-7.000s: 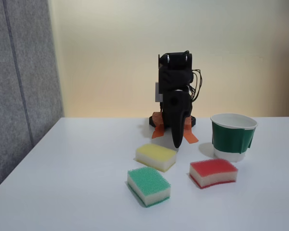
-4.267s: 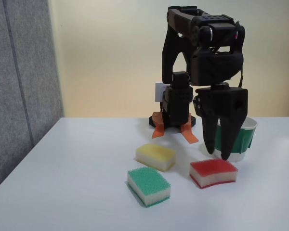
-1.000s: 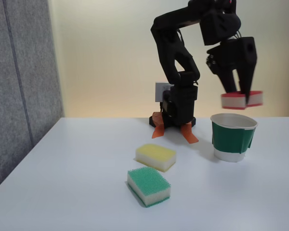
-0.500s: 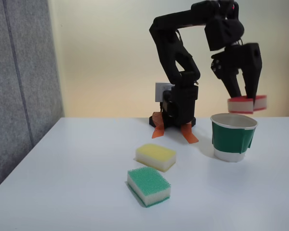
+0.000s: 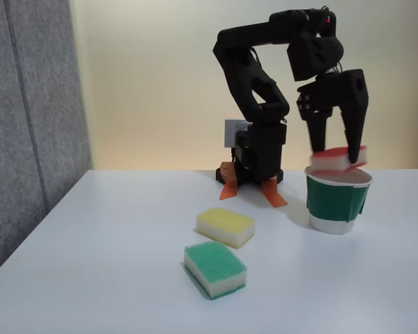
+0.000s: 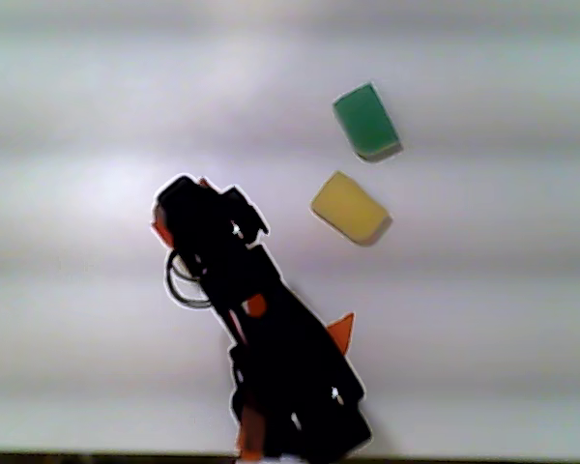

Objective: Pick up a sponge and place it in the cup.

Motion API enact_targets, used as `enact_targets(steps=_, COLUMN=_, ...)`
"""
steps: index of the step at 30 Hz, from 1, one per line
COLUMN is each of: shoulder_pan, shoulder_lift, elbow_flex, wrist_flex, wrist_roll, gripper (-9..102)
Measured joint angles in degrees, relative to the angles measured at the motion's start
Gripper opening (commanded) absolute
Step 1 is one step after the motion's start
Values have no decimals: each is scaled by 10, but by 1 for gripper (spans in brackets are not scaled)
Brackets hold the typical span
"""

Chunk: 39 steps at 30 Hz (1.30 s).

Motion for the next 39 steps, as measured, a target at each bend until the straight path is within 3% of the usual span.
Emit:
enact_targets(steps=16, shoulder_pan=-6, shoulder_lift=-22, elbow_flex=-57, wrist_flex=21, wrist_roll=26, gripper=49)
enact_targets(steps=21, shoulder_pan=-2, shoulder_lift=-42, elbow_flex=-109, wrist_flex=17, wrist_roll=33, gripper=49)
enact_targets(steps=28, shoulder_pan=40, shoulder_lift=-53, elbow_flex=-165, wrist_flex=19, wrist_roll=142, gripper=35)
enact_targets(steps=32, shoulder_pan=83, shoulder_lift=-36, elbow_flex=-165, wrist_flex=26, wrist_roll=186, gripper=11)
enact_targets(steps=33, shoulder_pan=95, shoulder_lift=-23, elbow_flex=-159, wrist_flex=26, wrist_roll=189, gripper=0)
enact_targets(steps=39, shoulder_pan=200, shoulder_lift=62, elbow_flex=-94, wrist_flex=7, wrist_roll=171, gripper=0)
